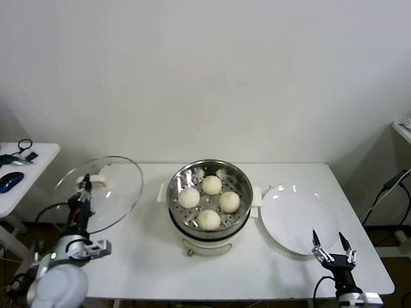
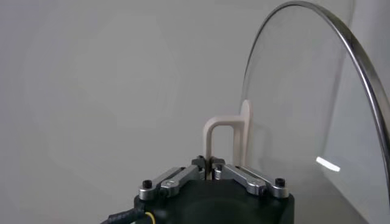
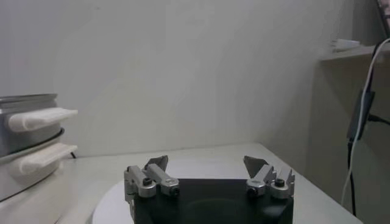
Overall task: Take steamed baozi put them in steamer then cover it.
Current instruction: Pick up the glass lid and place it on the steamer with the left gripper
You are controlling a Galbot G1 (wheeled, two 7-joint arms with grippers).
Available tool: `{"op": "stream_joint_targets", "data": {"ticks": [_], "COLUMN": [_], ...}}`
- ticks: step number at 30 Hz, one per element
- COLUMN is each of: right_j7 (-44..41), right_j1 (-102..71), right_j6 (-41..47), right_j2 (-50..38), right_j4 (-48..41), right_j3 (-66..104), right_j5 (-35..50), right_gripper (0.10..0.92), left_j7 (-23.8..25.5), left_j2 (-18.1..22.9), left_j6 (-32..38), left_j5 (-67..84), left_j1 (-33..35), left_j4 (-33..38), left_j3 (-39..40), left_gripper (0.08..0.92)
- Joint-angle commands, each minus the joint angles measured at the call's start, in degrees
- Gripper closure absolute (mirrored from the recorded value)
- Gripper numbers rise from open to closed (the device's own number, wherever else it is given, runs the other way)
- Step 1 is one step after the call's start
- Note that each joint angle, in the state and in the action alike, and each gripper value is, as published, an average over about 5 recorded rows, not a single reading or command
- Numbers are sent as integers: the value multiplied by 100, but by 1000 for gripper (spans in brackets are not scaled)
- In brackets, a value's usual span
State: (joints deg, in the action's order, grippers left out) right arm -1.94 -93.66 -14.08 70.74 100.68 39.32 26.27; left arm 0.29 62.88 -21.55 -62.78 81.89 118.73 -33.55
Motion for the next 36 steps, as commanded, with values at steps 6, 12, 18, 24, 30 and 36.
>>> {"op": "stream_joint_targets", "data": {"ticks": [6, 12, 18, 24, 30, 36], "right_j7": [-45, -63, -53, -47, -41, -44], "right_j1": [82, 172, 307, 327, 309, 259], "right_j6": [-30, -53, -87, -140, -195, -236], "right_j2": [-1, 21, -1, -46, -52, -36], "right_j4": [-256, -385, -519, -598, -612, -584], "right_j3": [-109, -173, -159, -136, -137, -137], "right_j5": [-468, -524, -470, -337, -283, -284], "right_gripper": [203, 203, 203, 203, 203, 203], "left_j7": [1235, 1361, 1264, 1166, 1042, 970], "left_j2": [990, 2075, 2943, 3212, 3212, 3212], "left_j6": [-1538, -1520, -1347, -1271, -1247, -1283], "left_j5": [-1618, -2630, -3293, -3593, -3721, -3726], "left_j1": [-1385, -1700, -1824, -1730, -1691, -1743], "left_j4": [515, 23, -513, -956, -1277, -1502], "left_j3": [2796, 3379, 3784, 4084, 4161, 4029], "left_gripper": [868, 868, 868, 868, 868, 868]}}
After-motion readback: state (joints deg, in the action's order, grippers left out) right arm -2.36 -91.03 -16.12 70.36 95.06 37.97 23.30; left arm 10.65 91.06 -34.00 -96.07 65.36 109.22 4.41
